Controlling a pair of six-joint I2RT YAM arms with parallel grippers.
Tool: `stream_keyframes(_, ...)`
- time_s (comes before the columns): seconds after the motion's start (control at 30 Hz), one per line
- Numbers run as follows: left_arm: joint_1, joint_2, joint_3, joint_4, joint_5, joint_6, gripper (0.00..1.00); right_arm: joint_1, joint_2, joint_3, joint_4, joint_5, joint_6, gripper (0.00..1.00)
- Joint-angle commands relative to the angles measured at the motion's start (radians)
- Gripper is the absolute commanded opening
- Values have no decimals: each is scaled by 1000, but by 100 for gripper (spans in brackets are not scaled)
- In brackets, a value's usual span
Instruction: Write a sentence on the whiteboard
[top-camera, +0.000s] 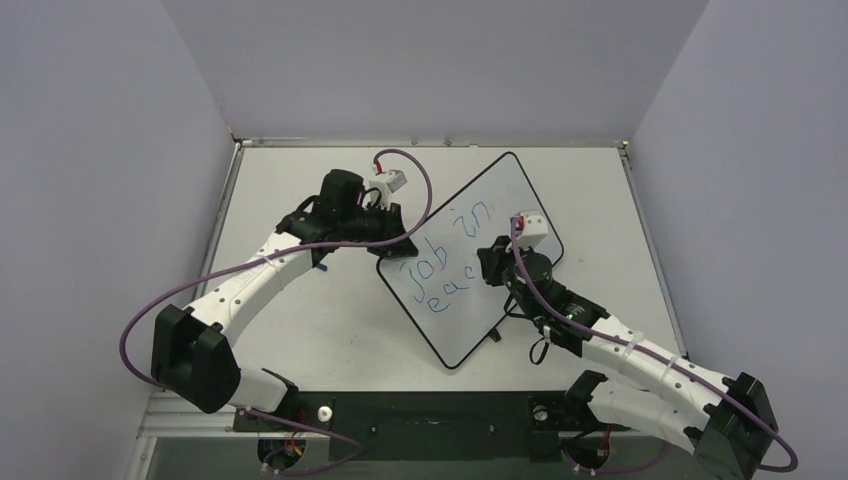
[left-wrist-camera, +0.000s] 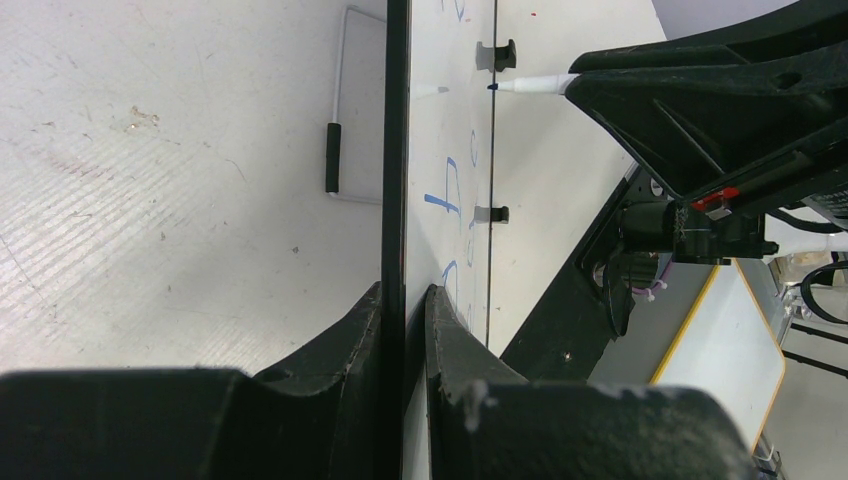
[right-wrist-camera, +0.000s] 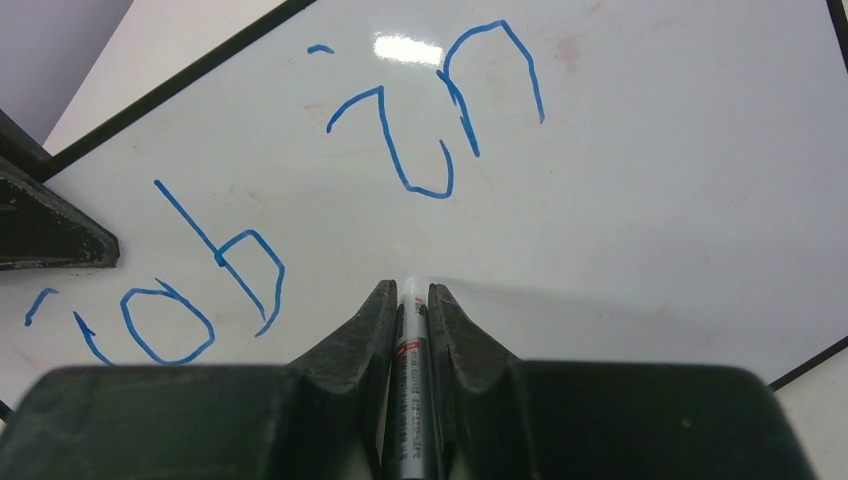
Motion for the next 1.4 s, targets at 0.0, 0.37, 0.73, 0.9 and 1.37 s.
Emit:
stream_keyframes(0.0, -9, -6, -19, -54, -124, 92, 0, -11, 16, 51, 61, -13, -15, 0)
stream_keyframes(0.37, -10, -5, -18, -55, -126, 92, 0, -21, 11, -21, 69, -37, 4, 0)
stream_keyframes(0.73, -11, -1, -17, -54, -126, 94, 0, -20, -56, -100, 26, -53, 42, 0)
stream_keyframes(0.9, -11, -3, -18, -55, -127, 93, 0, -21, -70, -121, 20, -62, 54, 0)
stream_keyframes(1.37, -11, -5, -17, -60, -130, 94, 0, -20, -80, -133, 10, -81, 61, 0)
